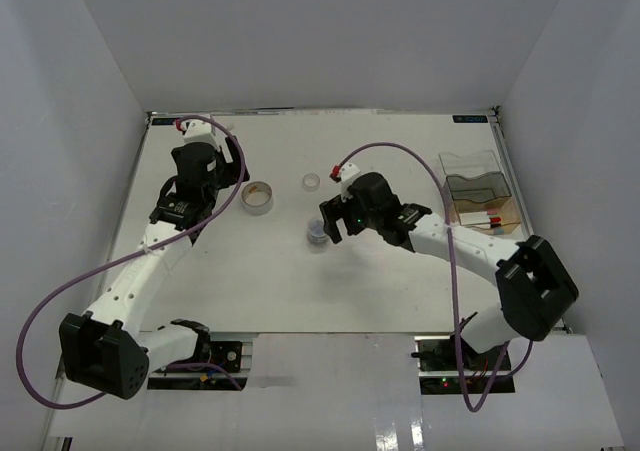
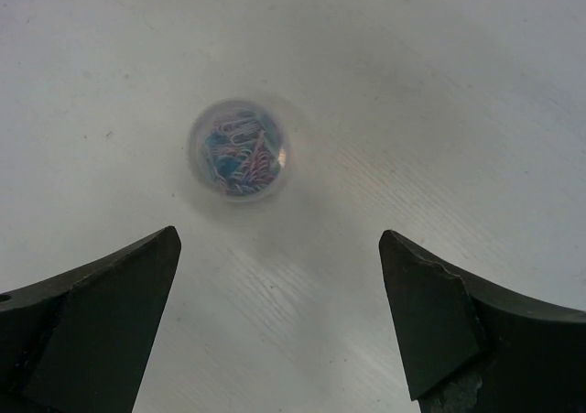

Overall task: Sort the stationery into containers
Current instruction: Pick up the stationery from the center of the board.

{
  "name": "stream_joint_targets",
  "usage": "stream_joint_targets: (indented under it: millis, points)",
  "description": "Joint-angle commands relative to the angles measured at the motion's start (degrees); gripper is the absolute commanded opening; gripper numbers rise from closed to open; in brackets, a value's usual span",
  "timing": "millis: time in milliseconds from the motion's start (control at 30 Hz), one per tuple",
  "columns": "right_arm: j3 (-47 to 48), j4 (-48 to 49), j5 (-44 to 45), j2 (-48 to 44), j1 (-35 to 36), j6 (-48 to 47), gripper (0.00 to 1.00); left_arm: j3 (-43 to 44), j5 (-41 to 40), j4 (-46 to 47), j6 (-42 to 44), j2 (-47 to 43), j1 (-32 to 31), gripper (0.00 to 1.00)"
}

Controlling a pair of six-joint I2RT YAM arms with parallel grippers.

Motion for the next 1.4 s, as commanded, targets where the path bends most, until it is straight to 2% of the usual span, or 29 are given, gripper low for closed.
stream_joint_targets:
  millis: [0, 233, 533, 567, 867, 1067, 1100, 1200, 1367]
  points:
    - [5.2, 4.3, 3.8, 4.8, 3.0, -1.1, 0.95, -0.5, -1.2, 1.3, -0.4, -0.5, 0.6, 0.98]
    - [12.2, 3.2, 5.2, 15.2, 5.3, -0.5, 0.96, -0.2, 2.2, 1.1, -1.3, 0.5, 1.8, 0.98]
    - [14.7, 3.2, 2.6, 20.6, 7.0, 0.9, 1.0, -0.2, 5.6, 1.2, -2.4, 0.8, 4.7, 0.98]
    - [14.9, 3.2, 2.5, 21.1, 7.0, 1.2, 0.95, -0.2, 5.8, 1.3, -2.6, 0.9, 5.1, 0.98]
    - [14.1, 3.1, 2.9, 22.4, 7.0, 2.3, 0.84, 0.0, 7.9, 1.4, -3.1, 1.0, 6.5, 0.98]
    - [13.2, 1.5, 5.2, 21.6, 7.0, 2.4, 0.61, -0.1, 8.2, 1.4, -3.2, 1.0, 6.8, 0.98]
    - [12.9, 1.4, 5.8, 21.2, 7.0, 2.3, 0.5, -0.1, 8.2, 1.4, -3.2, 1.0, 6.8, 0.98]
    - [11.7, 1.2, 8.4, 19.4, 6.7, 2.2, 0.38, -0.1, 8.3, 1.4, -3.2, 1.0, 6.7, 0.98]
    - [7.7, 0.8, 12.4, 13.3, 2.5, 2.7, 0.34, -0.3, 9.0, 1.4, -3.2, 1.0, 6.8, 0.98]
